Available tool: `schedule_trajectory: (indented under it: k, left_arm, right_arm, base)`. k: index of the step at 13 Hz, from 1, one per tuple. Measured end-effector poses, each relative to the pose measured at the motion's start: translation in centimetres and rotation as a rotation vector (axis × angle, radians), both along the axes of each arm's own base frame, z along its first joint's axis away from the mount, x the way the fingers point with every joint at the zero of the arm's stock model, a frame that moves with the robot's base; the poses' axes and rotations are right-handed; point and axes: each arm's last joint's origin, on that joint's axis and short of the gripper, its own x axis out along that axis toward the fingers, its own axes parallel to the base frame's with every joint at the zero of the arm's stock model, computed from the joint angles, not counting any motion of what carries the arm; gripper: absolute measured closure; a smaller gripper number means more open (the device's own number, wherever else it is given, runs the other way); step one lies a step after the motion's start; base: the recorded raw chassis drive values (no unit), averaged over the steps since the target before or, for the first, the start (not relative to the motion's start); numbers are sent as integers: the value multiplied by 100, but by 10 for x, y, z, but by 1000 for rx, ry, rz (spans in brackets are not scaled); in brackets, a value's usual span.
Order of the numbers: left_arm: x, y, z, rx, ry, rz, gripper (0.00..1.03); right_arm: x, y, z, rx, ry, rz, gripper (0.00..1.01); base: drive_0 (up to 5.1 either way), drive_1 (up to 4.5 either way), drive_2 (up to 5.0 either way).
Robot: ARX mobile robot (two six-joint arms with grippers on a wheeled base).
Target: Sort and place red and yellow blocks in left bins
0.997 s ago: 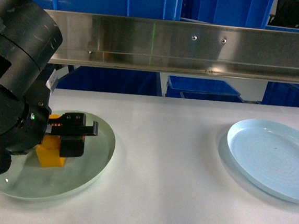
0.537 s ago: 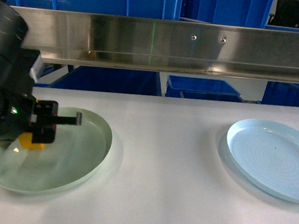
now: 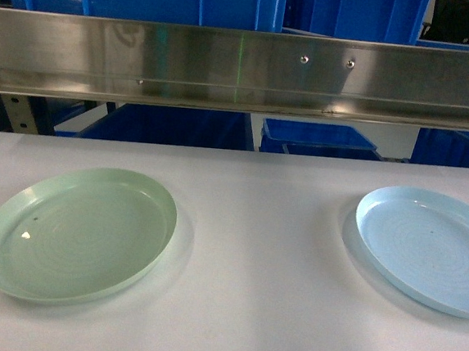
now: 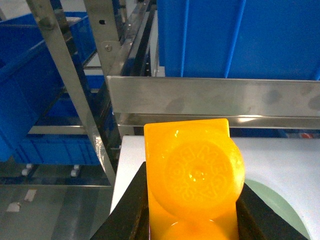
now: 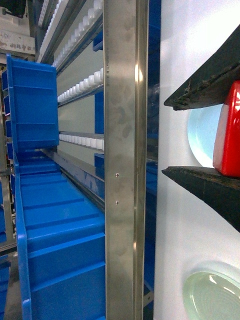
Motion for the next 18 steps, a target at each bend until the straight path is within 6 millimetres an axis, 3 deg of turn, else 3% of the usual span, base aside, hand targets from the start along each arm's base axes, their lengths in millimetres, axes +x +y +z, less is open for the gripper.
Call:
schedule_trajectory:
  k: [18]
  left_arm:
    - [2,-7,2,13,-32,-68,74]
  right_arm:
    - [0,0,0,0,-2,0,73]
  base:
    - [0,0,0]
